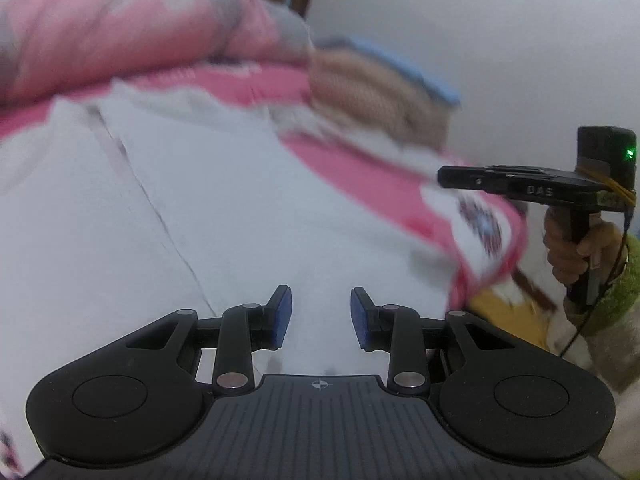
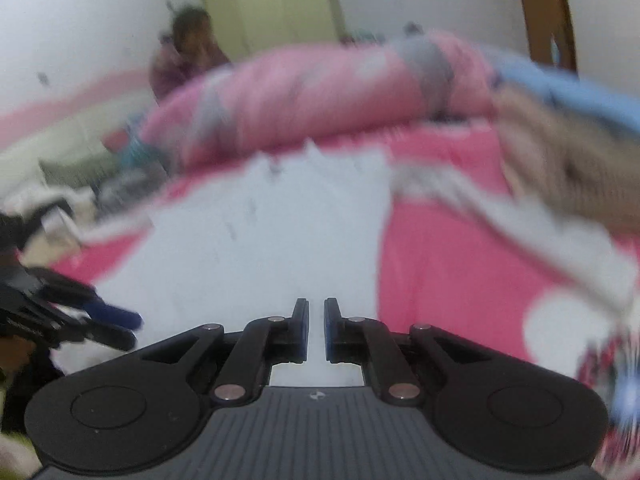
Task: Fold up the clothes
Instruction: 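Reach the right gripper to the shirt collar and pinch it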
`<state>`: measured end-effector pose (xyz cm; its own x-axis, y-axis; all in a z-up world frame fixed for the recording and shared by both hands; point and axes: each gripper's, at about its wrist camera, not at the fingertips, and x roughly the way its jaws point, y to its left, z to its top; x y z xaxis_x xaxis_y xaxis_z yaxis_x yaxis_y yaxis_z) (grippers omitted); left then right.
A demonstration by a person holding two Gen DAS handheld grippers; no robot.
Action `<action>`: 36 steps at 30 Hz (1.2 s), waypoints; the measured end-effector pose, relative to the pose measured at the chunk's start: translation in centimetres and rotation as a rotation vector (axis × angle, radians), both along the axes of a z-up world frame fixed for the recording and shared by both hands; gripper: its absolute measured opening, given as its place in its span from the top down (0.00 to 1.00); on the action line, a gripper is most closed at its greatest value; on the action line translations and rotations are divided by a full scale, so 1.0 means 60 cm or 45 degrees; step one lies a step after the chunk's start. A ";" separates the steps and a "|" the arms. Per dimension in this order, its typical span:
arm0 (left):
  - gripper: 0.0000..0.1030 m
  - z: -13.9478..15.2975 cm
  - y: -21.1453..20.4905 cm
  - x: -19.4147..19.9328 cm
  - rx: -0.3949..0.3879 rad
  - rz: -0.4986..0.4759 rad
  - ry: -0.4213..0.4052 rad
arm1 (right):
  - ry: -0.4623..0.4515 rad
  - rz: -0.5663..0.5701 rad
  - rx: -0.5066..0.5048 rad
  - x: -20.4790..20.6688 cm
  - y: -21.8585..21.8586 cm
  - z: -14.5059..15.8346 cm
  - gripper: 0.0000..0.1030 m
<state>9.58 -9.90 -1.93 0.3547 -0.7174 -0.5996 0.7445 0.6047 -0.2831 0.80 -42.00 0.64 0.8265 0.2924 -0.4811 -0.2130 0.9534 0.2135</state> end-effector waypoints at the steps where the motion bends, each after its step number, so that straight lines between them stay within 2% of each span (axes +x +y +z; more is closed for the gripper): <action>1: 0.68 0.014 0.005 0.013 -0.019 0.022 -0.015 | -0.034 0.018 0.011 0.020 0.004 0.020 0.93; 3: 0.67 0.036 0.009 0.049 -0.048 0.079 -0.044 | -0.078 0.050 0.041 0.069 0.014 0.058 0.92; 5: 0.67 0.048 0.000 0.093 -0.027 0.146 -0.092 | -0.060 0.059 0.099 0.128 0.017 0.084 0.90; 6: 0.66 0.049 -0.008 0.111 -0.015 0.177 -0.119 | -0.043 0.057 0.132 0.166 0.017 0.093 0.84; 7: 0.66 0.045 -0.021 0.132 -0.008 0.207 -0.131 | -0.017 0.028 0.165 0.208 0.015 0.096 0.71; 8: 0.66 0.039 -0.035 0.151 -0.008 0.220 -0.122 | 0.010 -0.005 0.197 0.250 0.014 0.099 0.66; 9: 0.66 0.025 -0.048 0.178 -0.013 0.230 -0.106 | 0.040 -0.029 0.230 0.294 0.009 0.094 0.62; 11: 0.66 -0.006 -0.065 0.219 -0.003 0.247 -0.085 | 0.103 -0.072 0.296 0.382 0.000 0.082 0.62; 12: 0.66 -0.021 -0.073 0.239 0.003 0.256 -0.075 | 0.135 -0.096 0.321 0.426 -0.006 0.070 0.58; 13: 0.66 -0.039 -0.078 0.256 0.015 0.268 -0.063 | 0.178 -0.101 0.313 0.472 -0.010 0.056 0.48; 14: 0.66 -0.058 -0.084 0.272 0.027 0.280 -0.050 | 0.222 -0.116 0.300 0.521 -0.013 0.039 0.47; 19: 0.67 -0.128 -0.078 0.308 -0.030 0.288 0.031 | 0.470 -0.159 0.194 0.676 -0.023 -0.066 0.47; 23: 0.67 -0.148 -0.063 0.303 -0.087 0.273 -0.012 | 0.514 -0.174 0.102 0.733 -0.021 -0.117 0.47; 25: 0.67 -0.153 -0.057 0.311 -0.131 0.275 0.015 | 0.522 -0.174 0.050 0.757 -0.018 -0.136 0.47; 27: 0.67 -0.158 -0.049 0.319 -0.179 0.277 0.052 | 0.554 -0.158 0.035 0.771 -0.020 -0.153 0.50; 28: 0.67 -0.159 -0.046 0.321 -0.202 0.278 0.070 | 0.561 -0.147 0.041 0.773 -0.021 -0.156 0.60; 29: 0.67 -0.160 -0.042 0.323 -0.225 0.280 0.088 | 0.567 -0.136 0.047 0.774 -0.021 -0.159 0.73; 30: 0.67 -0.160 -0.042 0.324 -0.230 0.281 0.091 | 0.556 -0.125 0.024 0.772 -0.018 -0.159 1.00; 34: 0.67 -0.158 -0.048 0.317 -0.208 0.279 0.057 | 0.393 -0.180 -0.093 0.760 -0.002 -0.148 1.00; 36: 0.67 -0.159 -0.049 0.314 -0.199 0.278 0.044 | 0.371 -0.230 -0.128 0.769 0.004 -0.161 0.99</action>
